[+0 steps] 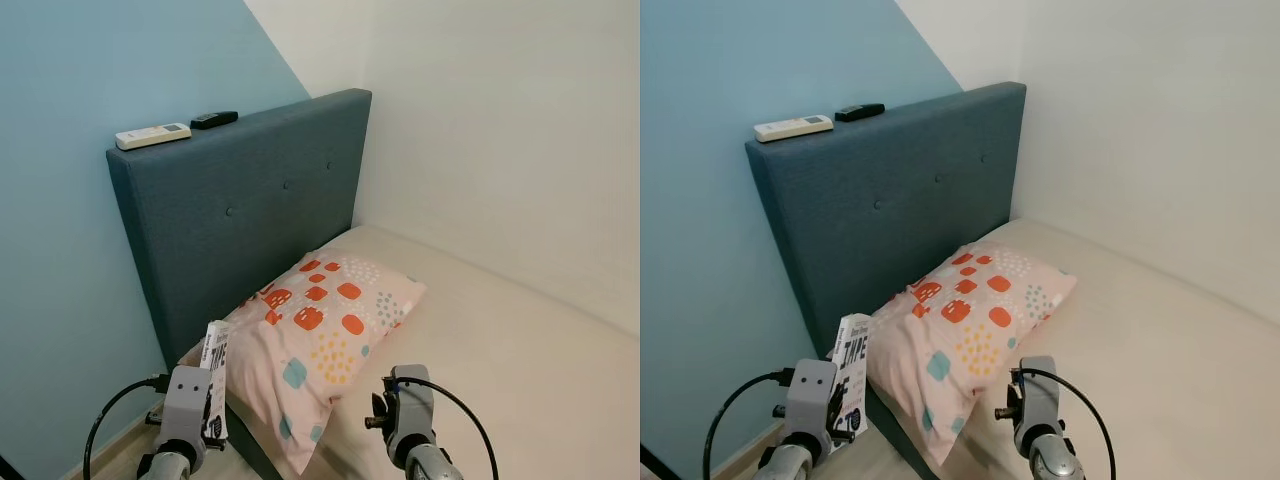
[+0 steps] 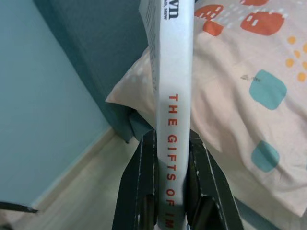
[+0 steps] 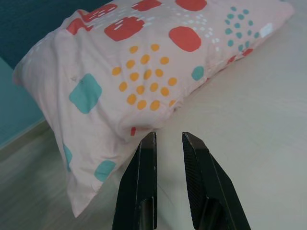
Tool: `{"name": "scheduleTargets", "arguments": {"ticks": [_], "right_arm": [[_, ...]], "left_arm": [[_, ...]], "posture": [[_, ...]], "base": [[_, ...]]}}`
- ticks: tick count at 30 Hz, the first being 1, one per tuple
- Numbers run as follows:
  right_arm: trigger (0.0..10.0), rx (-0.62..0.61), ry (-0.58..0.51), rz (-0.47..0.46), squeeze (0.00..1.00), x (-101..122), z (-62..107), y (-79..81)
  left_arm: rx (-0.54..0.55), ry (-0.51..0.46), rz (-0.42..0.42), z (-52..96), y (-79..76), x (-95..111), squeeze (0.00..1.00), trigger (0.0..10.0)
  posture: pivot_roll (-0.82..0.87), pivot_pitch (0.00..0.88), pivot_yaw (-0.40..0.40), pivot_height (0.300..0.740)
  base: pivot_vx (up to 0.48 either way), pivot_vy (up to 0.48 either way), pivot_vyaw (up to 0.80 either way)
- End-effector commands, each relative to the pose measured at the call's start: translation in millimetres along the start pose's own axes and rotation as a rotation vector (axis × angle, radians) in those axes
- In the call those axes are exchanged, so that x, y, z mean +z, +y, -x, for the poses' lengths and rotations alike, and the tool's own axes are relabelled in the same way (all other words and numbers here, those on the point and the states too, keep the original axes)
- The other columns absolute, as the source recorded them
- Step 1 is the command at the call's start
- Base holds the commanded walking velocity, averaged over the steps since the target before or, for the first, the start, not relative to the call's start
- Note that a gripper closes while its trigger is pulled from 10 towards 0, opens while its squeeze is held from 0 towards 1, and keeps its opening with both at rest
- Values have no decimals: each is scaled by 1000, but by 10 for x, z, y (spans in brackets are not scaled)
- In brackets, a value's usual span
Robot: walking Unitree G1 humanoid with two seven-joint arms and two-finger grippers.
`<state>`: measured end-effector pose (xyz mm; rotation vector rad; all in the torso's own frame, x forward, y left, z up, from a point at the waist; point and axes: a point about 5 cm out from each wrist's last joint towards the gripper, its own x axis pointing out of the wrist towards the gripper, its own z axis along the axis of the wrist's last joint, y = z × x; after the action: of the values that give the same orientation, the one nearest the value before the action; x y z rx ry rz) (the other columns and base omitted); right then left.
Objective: Clean up the room
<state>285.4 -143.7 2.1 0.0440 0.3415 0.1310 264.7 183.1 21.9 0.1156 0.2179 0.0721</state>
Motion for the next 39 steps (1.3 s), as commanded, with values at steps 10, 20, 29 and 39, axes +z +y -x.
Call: {"name": "scheduleTargets", "arguments": {"ticks": [10,20,29,39], "right_arm": [[10000,189,13,-99,0,97,-27,108],[10000,425,-21,-358,0,302,8,347],[10000,472,-69,-655,0,424,80,386],[10000,610,-92,-954,1000,565,210,502]], "left_arm": [[18,-33,-10,-62,154,118,0,10000],[24,-89,508,-281,91,565,0,10000],[182,-72,1090,-472,-118,818,0,10000],[36,-160,1246,-491,-242,1117,0,10000]], "posture": [[39,80,-62,728],[42,75,-71,728],[36,80,-56,728],[37,82,-48,728]], "base": [[0,0,0],[0,0,0],[0,0,0],[0,0,0]]}}
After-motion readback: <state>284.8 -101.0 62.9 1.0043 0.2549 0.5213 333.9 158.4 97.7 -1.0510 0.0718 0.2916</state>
